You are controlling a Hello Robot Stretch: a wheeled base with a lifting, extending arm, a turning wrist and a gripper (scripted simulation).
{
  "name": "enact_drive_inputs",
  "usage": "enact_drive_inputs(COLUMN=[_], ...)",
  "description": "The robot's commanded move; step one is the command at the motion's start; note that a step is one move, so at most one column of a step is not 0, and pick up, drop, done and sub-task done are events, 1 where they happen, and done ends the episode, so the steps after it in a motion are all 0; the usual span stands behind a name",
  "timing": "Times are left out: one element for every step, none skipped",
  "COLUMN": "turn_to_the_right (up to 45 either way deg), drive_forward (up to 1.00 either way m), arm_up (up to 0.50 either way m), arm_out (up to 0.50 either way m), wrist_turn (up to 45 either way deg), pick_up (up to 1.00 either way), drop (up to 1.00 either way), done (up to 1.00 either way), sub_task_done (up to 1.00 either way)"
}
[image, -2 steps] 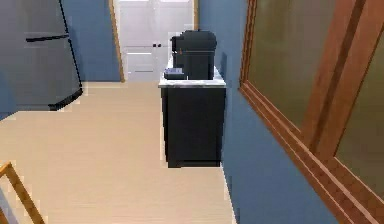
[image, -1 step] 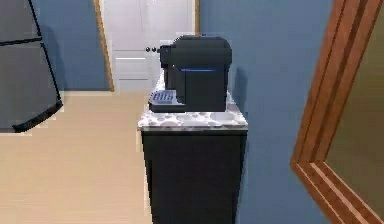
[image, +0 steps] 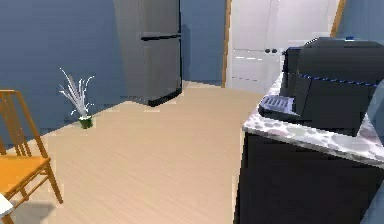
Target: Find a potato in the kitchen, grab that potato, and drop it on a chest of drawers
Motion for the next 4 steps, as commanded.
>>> enact_drive_inputs(turn_to_the_right=[-3.0, 0.0, 6.0, 3.0], drive_forward=[0.0, 1.0, 0.0, 0.0], arm_up=[0.0, 0.0, 0.0, 0.0], arm_out=[0.0, 0.0, 0.0, 0.0], wrist_turn=[0.0, 0.0, 0.0, 0.0], pick_up=[0.0, 0.0, 0.0, 0.0], drop=[0.0, 0.0, 0.0, 0.0], done=[0.0, 0.0, 0.0, 0.0], sub_task_done=[0.0, 0.0, 0.0, 0.0])
